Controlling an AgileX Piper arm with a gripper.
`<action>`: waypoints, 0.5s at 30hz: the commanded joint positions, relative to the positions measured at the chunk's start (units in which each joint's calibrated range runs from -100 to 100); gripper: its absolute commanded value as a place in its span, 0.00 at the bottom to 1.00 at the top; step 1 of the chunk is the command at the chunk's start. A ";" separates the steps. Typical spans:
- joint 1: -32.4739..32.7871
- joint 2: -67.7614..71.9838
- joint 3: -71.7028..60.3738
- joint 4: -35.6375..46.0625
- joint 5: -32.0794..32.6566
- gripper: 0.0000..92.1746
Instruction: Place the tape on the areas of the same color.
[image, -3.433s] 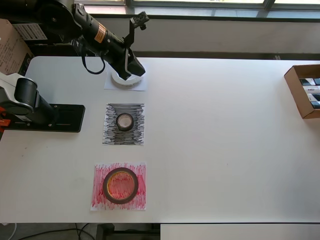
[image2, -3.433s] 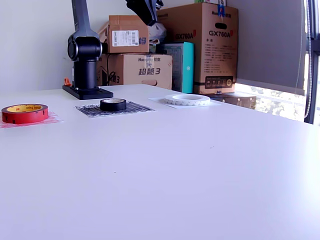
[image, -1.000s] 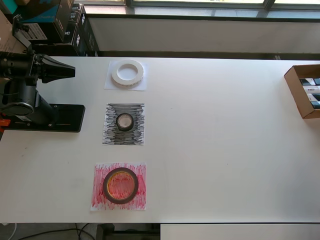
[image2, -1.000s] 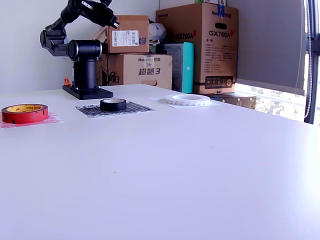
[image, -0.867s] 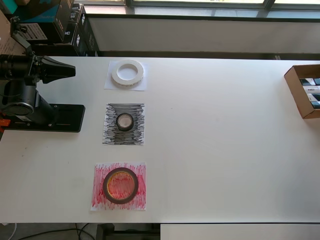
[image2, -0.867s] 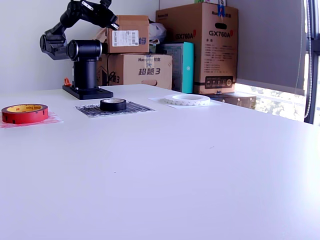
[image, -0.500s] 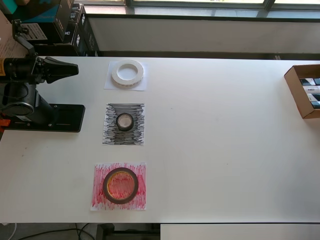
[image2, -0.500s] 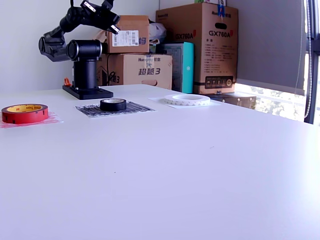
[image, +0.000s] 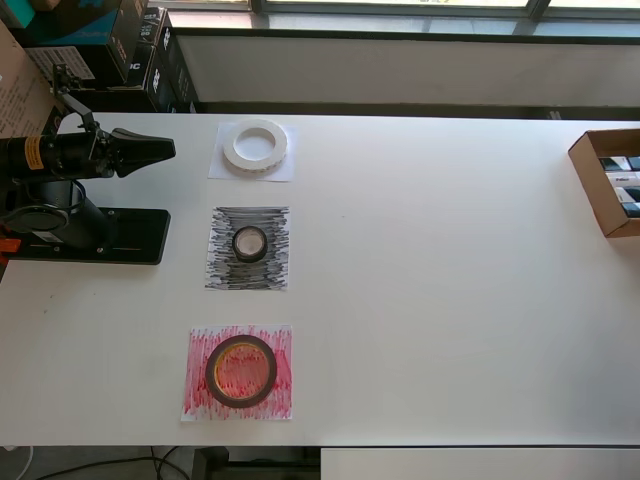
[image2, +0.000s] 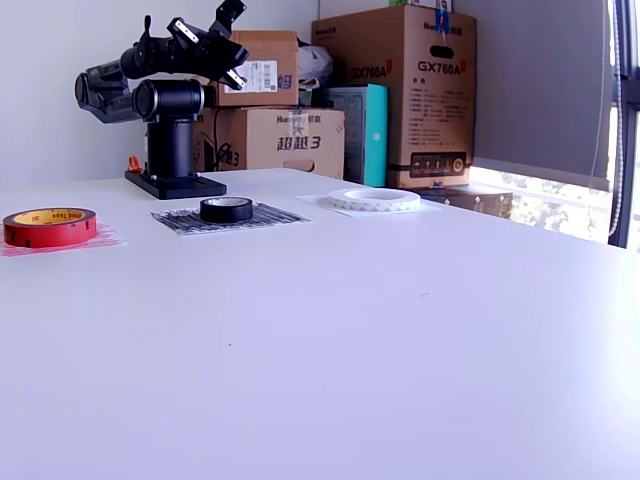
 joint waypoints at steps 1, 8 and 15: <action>-0.38 -0.50 -0.33 0.60 0.39 0.05; -0.46 -0.41 -0.33 6.71 0.56 0.05; -0.46 -0.41 -0.61 10.45 0.64 0.05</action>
